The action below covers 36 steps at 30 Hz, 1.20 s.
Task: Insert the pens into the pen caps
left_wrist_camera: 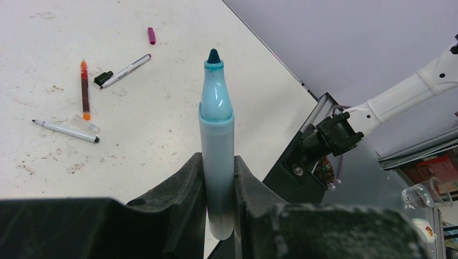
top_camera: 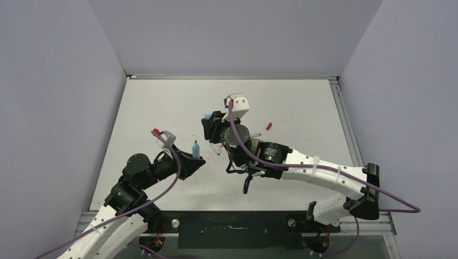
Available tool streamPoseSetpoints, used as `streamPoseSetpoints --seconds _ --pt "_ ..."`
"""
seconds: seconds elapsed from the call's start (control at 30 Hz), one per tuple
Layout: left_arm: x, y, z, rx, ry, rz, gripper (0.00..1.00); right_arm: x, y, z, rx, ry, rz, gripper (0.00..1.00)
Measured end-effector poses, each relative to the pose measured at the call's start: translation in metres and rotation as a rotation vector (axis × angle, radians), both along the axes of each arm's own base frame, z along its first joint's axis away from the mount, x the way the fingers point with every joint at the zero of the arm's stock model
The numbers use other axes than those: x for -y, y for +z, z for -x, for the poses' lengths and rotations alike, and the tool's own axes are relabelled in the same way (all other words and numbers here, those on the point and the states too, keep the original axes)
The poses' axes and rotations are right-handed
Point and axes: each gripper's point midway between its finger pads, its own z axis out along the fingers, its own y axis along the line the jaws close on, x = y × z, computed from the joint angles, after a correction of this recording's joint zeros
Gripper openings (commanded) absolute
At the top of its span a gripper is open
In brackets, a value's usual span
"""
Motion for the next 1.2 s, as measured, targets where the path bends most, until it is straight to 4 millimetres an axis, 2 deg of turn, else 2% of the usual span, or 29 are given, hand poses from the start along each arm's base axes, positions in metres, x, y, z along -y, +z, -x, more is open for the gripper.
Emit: streamPoseSetpoints --seconds 0.23,0.4,0.5,0.77,1.2 --pt "-0.001 0.002 0.001 0.005 0.003 0.008 0.0 -0.016 0.03 0.017 0.076 0.038 -0.075 0.05" --pt "-0.001 0.005 0.002 0.018 0.003 0.017 0.0 -0.023 0.039 0.025 0.101 0.06 -0.097 0.05" --pt "-0.002 0.005 0.002 0.019 0.003 0.018 0.0 -0.029 0.038 0.029 0.108 0.069 -0.098 0.05" --pt "-0.002 0.006 0.003 0.029 0.003 0.026 0.0 -0.043 0.022 0.034 0.098 0.085 -0.063 0.05" --pt "-0.003 0.012 0.005 0.043 0.004 0.048 0.0 -0.047 0.017 0.044 0.094 0.094 -0.053 0.05"
